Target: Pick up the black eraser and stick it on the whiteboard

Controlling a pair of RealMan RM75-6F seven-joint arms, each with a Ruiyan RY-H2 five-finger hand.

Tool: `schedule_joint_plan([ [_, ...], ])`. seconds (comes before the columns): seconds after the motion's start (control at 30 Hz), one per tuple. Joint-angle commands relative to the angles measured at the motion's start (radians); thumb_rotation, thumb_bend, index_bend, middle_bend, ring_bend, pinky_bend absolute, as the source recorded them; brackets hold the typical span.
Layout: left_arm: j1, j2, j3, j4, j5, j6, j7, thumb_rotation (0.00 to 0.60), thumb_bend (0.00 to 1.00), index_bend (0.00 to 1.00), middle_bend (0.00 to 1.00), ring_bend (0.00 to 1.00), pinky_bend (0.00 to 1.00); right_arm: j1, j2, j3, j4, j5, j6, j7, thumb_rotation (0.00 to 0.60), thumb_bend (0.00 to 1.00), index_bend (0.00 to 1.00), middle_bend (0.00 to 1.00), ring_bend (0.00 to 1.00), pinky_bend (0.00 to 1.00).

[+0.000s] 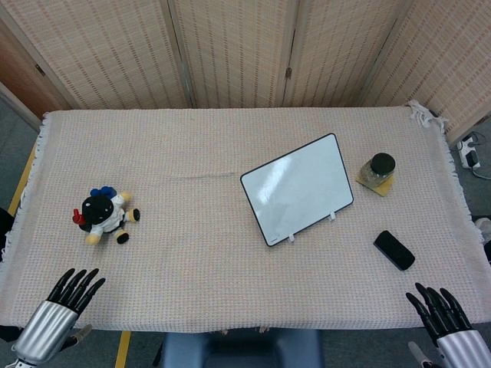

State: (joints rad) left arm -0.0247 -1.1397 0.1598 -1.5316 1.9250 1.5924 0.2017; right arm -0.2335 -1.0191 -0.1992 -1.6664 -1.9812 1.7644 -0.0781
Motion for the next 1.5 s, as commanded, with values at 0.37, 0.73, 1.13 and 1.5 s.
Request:
schedule_joint_plan([
  [0.37,-0.031,0.001,-0.019,-0.021,-0.031,-0.042,-0.023,0.6,0.21,0.02,0.04,0.03,0.0,0.038,-0.005,0.053,-0.021,0.14,-0.078,0.036,0.6,0.32,0.0,0.0,0.0,0.0],
  [0.73,-0.11,0.023,-0.067,-0.023,-0.143,-0.164,-0.122,0.6,0.21,0.0,0.04,0.03,0.0,0.211,0.034,0.146,-0.063,0.494,-0.456,0.17,0.6,0.32,0.0,0.0,0.0,0.0],
  [1.13,-0.166,0.007,-0.073,0.029,-0.204,-0.269,-0.15,0.6,0.21,0.0,0.04,0.03,0.0,0.294,-0.047,0.255,0.019,0.789,-0.628,0.211,0.6,0.32,0.1,0.0,0.0,0.0],
  [1.5,-0.194,-0.005,-0.05,0.061,-0.211,-0.321,-0.187,0.6,0.21,0.0,0.04,0.03,0.0,0.411,-0.072,0.332,0.035,1.052,-0.787,0.104,0.6,0.32,0.24,0.0,0.01,0.0],
])
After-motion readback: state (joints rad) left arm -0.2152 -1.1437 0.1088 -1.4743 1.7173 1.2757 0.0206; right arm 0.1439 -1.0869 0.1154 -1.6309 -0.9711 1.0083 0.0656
